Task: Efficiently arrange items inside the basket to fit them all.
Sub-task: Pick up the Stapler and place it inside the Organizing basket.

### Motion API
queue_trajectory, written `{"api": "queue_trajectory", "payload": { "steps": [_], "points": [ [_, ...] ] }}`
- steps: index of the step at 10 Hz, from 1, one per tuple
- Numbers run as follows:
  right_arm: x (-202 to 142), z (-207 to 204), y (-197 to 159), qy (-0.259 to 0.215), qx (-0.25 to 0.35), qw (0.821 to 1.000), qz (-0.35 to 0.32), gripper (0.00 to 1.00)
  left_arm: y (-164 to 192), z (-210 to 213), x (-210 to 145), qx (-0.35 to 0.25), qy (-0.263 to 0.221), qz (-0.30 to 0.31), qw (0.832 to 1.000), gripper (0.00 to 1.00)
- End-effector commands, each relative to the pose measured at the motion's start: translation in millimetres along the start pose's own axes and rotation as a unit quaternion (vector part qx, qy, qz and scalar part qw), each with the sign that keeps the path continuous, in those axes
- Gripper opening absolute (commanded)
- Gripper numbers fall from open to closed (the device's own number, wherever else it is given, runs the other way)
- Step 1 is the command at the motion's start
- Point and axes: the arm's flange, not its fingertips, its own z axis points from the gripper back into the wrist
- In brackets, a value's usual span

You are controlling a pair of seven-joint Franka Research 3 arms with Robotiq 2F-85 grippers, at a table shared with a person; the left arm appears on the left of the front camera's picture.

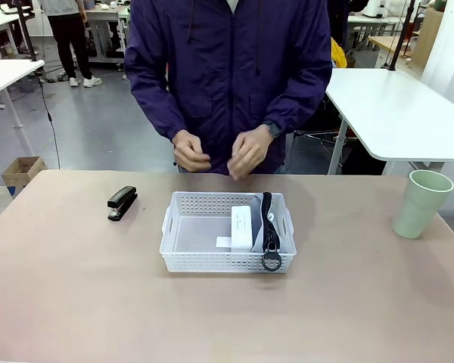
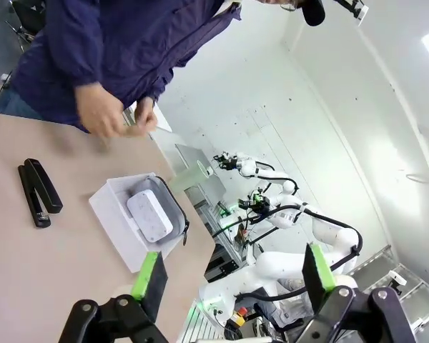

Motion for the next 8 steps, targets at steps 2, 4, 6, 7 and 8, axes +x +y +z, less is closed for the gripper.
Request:
{"api": "queue_trajectory", "payload": {
  "steps": [2,4,6,7,8],
  "points": [
    [0.6,-1.5,0.8,-0.009,0.008,1.0,0.013,1.0,-3.9,0.3,-3.8,-0.005,0.001,-0.003,1.0,1.0],
    [0.6,-1.5,0.8,-0.009,0.008,1.0,0.013,1.0,-3.9,0.3,-3.8,-0.005,0.001,-0.003,1.0,1.0],
    [0.6,-1.5,0.8,-0.009,0.008,1.0,0.013,1.0,0.0,-8.7,5.5,0.046,0.012,0.023,0.999,1.0],
    [0.6,-1.5,0.8,-0.009,0.008,1.0,0.013,1.0,-3.4,-23.0,17.4,0.067,0.022,0.033,0.997,1.0],
    [0.6,-1.5,0.8,-0.009,0.008,1.0,0.013,1.0,-10.9,-45.8,29.8,0.086,0.062,0.032,0.994,1.0]
  ]
}}
